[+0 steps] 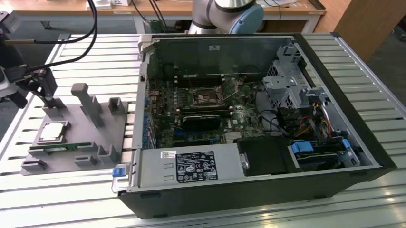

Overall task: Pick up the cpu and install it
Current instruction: 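Pick up the cpu and move it towards the insertion slot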

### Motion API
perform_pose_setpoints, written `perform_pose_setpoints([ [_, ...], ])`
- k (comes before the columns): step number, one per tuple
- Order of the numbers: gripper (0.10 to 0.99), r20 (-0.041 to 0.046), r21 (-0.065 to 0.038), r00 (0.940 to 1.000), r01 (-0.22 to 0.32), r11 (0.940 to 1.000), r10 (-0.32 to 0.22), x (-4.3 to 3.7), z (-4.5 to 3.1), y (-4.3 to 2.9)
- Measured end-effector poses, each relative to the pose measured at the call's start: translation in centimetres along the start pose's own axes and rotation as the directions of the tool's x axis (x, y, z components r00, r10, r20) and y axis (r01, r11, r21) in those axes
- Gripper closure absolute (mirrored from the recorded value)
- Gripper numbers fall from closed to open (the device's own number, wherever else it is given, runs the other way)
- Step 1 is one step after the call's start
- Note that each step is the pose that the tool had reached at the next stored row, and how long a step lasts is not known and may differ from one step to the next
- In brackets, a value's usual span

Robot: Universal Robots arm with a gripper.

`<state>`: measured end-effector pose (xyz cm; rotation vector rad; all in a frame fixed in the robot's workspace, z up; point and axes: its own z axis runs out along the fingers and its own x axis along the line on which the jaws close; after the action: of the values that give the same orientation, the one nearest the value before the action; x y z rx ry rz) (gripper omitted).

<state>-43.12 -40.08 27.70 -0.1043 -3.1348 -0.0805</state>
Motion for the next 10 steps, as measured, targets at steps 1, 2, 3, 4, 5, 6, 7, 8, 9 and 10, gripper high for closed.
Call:
perform_pose_setpoints([
  [1,0.443,0.0000,0.000,1.0000,0.000,1.0000,0.000,0.00,0.06,0.00],
  [2,0.443,0.0000,0.000,1.0000,0.000,1.0000,0.000,0.00,0.12,-0.01],
  [3,0.443,0.0000,0.000,1.0000,0.000,1.0000,0.000,0.00,0.18,-0.01],
  [4,0.443,0.0000,0.000,1.0000,0.000,1.0000,0.000,0.00,0.24,-0.01],
  [5,0.443,0.0000,0.000,1.0000,0.000,1.0000,0.000,0.00,0.30,-0.02],
  [6,0.443,-0.0001,0.000,1.0000,0.000,1.0000,0.000,0.00,0.36,-0.02],
  [7,0.443,-0.0001,0.000,1.0000,0.000,1.0000,0.000,0.00,0.42,-0.02],
  [8,0.443,-0.0001,0.000,1.0000,0.000,1.0000,0.000,0.00,0.48,-0.03],
  [9,0.443,-0.0001,0.000,1.0000,0.000,1.0000,0.000,0.00,0.54,-0.03],
  [10,0.443,-0.0002,0.000,1.0000,0.000,1.0000,0.000,0.00,0.60,-0.03],
])
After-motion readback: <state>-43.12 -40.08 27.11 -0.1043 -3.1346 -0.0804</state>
